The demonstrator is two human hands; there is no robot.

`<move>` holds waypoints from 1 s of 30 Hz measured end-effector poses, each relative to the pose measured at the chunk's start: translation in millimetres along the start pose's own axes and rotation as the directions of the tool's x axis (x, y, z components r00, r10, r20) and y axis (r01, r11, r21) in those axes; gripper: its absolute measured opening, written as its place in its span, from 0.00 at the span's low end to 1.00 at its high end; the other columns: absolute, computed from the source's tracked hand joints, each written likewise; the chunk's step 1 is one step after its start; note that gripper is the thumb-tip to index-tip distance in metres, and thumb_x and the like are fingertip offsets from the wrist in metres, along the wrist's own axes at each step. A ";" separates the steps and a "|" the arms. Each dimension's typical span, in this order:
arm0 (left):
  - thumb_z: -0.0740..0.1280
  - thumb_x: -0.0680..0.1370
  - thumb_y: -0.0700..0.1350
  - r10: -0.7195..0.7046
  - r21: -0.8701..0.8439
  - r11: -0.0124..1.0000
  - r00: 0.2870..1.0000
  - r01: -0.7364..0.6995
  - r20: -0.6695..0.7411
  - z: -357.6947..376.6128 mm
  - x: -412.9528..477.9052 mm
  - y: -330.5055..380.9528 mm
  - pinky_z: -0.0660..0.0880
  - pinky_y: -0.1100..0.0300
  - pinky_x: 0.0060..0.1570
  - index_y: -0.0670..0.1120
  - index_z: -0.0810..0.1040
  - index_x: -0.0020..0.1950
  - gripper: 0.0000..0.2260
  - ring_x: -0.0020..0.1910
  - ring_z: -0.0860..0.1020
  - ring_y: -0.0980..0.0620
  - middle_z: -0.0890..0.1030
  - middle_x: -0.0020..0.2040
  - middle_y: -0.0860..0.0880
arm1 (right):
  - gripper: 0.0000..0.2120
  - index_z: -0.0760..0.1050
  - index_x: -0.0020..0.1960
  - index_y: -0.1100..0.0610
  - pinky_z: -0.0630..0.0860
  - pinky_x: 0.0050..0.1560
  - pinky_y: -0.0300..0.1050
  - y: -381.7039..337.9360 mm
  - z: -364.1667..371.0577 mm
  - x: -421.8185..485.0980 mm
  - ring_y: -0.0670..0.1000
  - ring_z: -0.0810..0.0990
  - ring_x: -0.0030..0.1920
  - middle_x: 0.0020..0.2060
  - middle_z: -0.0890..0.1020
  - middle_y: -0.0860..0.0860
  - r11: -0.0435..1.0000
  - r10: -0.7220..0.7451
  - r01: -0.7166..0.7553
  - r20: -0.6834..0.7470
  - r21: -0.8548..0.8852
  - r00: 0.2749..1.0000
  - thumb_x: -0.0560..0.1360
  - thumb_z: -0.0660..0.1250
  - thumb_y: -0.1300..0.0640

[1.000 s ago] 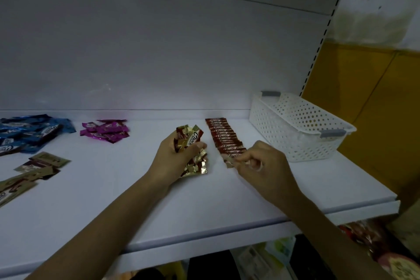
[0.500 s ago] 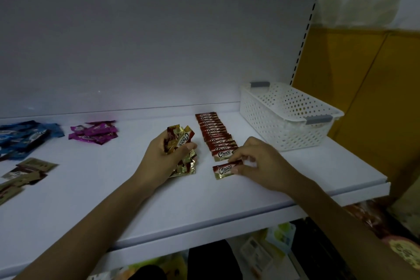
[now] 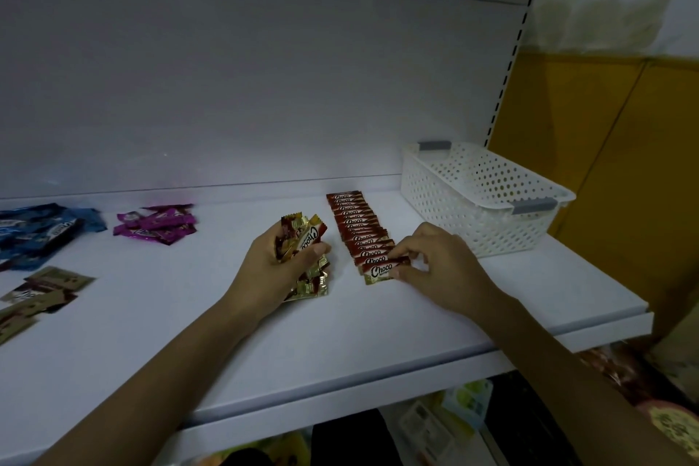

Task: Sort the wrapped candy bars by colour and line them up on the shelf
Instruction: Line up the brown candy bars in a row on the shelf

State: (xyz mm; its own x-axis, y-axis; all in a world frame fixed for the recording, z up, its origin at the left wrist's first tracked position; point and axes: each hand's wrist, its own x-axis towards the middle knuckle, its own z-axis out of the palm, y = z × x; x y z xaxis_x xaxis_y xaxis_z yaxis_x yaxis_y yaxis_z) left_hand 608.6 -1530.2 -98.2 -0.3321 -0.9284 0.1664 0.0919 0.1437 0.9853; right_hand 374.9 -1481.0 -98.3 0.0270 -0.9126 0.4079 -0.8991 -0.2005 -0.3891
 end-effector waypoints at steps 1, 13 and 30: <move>0.71 0.75 0.41 -0.001 -0.008 1.000 1.000 0.001 0.000 0.1 0.1 0.0 0.80 0.58 0.37 0.47 0.77 0.54 0.09 0.42 0.84 0.47 0.85 0.47 0.44 | 0.13 0.82 0.53 0.53 0.73 0.53 0.54 -0.2 0.5 0.7 0.49 0.76 0.45 0.44 0.77 0.50 1.000 0.000 0.000 -0.002 0.002 1.000 0.70 0.74 0.51; 0.71 0.75 0.42 0.016 0.003 1.000 1.000 -0.016 -0.008 -1.0 2.2 -2.8 0.79 0.62 0.36 0.48 0.77 0.53 0.08 0.42 0.84 0.49 0.85 0.47 0.46 | 0.10 0.82 0.52 0.55 0.73 0.47 0.36 -3.5 0.2 0.2 0.42 0.76 0.42 0.44 0.77 0.50 0.997 0.012 -0.011 -0.005 0.080 1.000 0.72 0.73 0.56; 0.70 0.74 0.49 0.036 -0.097 0.995 0.999 -0.039 -0.031 -10.4 6.8 -1.9 0.78 0.45 0.51 0.45 0.80 0.56 0.13 0.50 0.82 0.38 0.83 0.50 0.38 | 0.07 0.80 0.49 0.56 0.78 0.49 0.45 -89.9 32.8 47.4 0.54 0.81 0.47 0.44 0.82 0.55 0.691 0.185 -0.193 0.087 0.697 0.979 0.73 0.72 0.55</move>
State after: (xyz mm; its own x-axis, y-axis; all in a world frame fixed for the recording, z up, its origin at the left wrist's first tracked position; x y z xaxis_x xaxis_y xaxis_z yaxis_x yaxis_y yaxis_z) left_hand 615.9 -1540.3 -99.3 -0.2991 -0.9329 0.2004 0.1950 0.1459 0.9699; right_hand 471.3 -1517.9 -71.1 -0.1021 -0.9614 0.2553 -0.3222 -0.2109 -0.9229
